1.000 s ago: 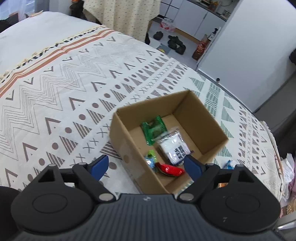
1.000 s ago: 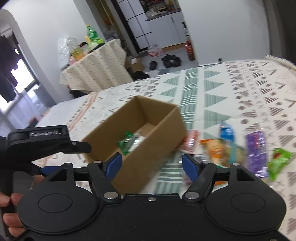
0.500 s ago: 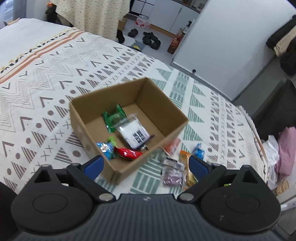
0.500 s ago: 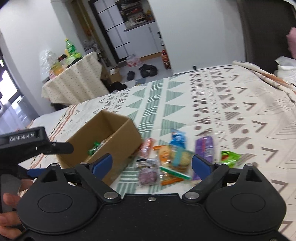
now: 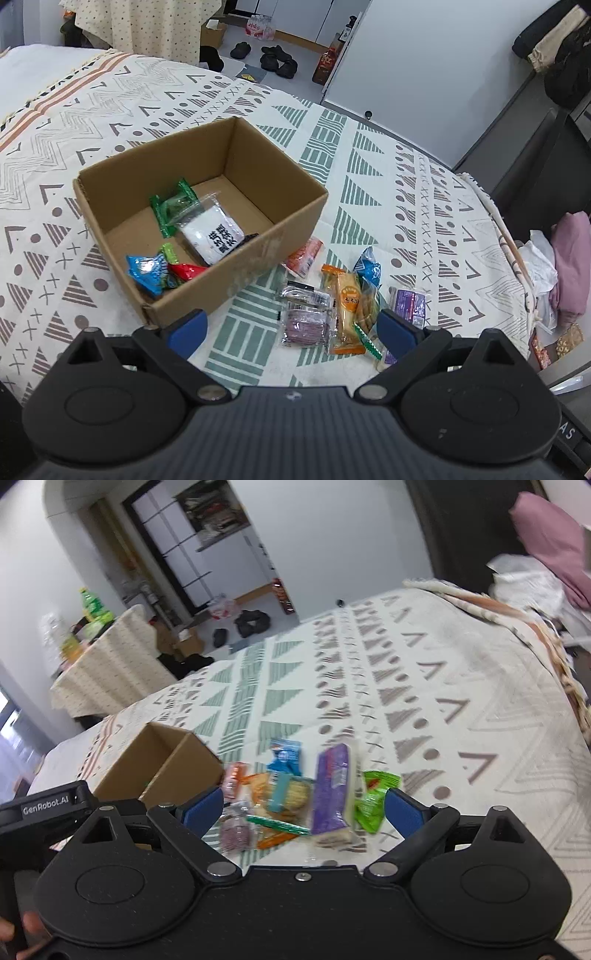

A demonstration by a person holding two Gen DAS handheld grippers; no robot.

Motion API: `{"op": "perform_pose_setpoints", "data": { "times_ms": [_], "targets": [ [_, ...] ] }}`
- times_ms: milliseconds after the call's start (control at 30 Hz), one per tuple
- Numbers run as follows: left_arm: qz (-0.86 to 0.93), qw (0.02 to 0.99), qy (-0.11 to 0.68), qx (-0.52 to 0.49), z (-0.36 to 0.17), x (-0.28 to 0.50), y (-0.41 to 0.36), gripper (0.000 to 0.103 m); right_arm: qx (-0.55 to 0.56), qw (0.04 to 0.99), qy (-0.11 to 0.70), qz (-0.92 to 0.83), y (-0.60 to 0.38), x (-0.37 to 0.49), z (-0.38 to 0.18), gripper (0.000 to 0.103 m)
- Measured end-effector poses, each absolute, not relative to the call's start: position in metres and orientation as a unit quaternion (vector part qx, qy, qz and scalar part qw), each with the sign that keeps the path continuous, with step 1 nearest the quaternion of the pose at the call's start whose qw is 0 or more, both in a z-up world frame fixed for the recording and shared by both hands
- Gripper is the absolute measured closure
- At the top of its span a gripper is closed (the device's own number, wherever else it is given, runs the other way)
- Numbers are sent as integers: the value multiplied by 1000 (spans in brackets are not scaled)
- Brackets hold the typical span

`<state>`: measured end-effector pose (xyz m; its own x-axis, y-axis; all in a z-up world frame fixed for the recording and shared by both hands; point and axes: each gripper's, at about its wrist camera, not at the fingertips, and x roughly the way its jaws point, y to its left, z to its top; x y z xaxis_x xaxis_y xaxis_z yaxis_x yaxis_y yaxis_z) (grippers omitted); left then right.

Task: Organize snacks
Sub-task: 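Grasp the purple-wrapped cake with the left gripper while the right grasps a green candy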

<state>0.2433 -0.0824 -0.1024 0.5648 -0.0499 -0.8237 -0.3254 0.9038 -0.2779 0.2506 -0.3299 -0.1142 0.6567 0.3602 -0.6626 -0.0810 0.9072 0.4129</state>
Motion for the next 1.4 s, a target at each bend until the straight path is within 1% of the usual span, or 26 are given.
{"op": "perform_pose_setpoints", "data": {
  "times_ms": [100, 200, 267, 333, 400, 467, 533, 567, 700, 800, 1100, 1167, 1200, 1233, 1267, 1300, 1333, 1367, 1400],
  "targets": [
    [83, 860, 462, -202, -111, 248, -91, 5, 199, 885, 404, 116, -338, 253, -123, 13],
    [87, 856, 465, -209, -123, 252, -94, 6, 213, 880, 412, 104, -346, 257, -134, 23],
    [87, 853, 468, -213, -131, 256, -96, 8, 220, 876, 418, 96, -351, 260, -140, 32],
    [86, 852, 471, -214, -139, 260, -98, 9, 230, 871, 424, 94, -354, 264, -145, 36],
    [86, 851, 472, -215, -147, 264, -100, 13, 239, 868, 426, 93, -357, 268, -149, 40],
    [87, 847, 475, -220, -154, 268, -100, 15, 239, 865, 431, 93, -356, 274, -154, 46],
    [88, 844, 481, -221, -163, 273, -100, 21, 241, 861, 438, 91, -355, 280, -159, 50],
    [88, 841, 485, -222, -167, 276, -100, 23, 242, 859, 442, 91, -355, 283, -162, 53],
    [90, 832, 500, -226, -184, 285, -99, 34, 242, 854, 454, 80, -354, 294, -174, 56],
    [93, 828, 507, -223, -195, 291, -100, 39, 245, 849, 462, 73, -355, 301, -182, 58],
    [89, 827, 512, -215, -207, 301, -106, 40, 233, 841, 484, 66, -350, 316, -201, 59],
    [92, 827, 511, -217, -208, 302, -106, 42, 230, 839, 488, 66, -349, 317, -204, 66],
    [93, 827, 510, -216, -208, 302, -107, 47, 229, 838, 492, 64, -349, 318, -207, 68],
    [92, 828, 510, -214, -208, 303, -108, 50, 228, 836, 495, 62, -349, 319, -209, 74],
    [90, 828, 511, -212, -207, 304, -109, 52, 230, 835, 497, 61, -350, 319, -210, 74],
    [87, 829, 511, -210, -207, 304, -110, 56, 233, 834, 496, 61, -351, 319, -210, 75],
    [82, 830, 511, -210, -206, 303, -111, 59, 233, 835, 495, 62, -351, 318, -210, 75],
    [77, 828, 512, -212, -205, 303, -111, 61, 232, 835, 494, 62, -351, 318, -209, 78],
    [76, 827, 514, -215, -204, 302, -110, 63, 233, 836, 492, 63, -351, 317, -207, 79]
  ]
}}
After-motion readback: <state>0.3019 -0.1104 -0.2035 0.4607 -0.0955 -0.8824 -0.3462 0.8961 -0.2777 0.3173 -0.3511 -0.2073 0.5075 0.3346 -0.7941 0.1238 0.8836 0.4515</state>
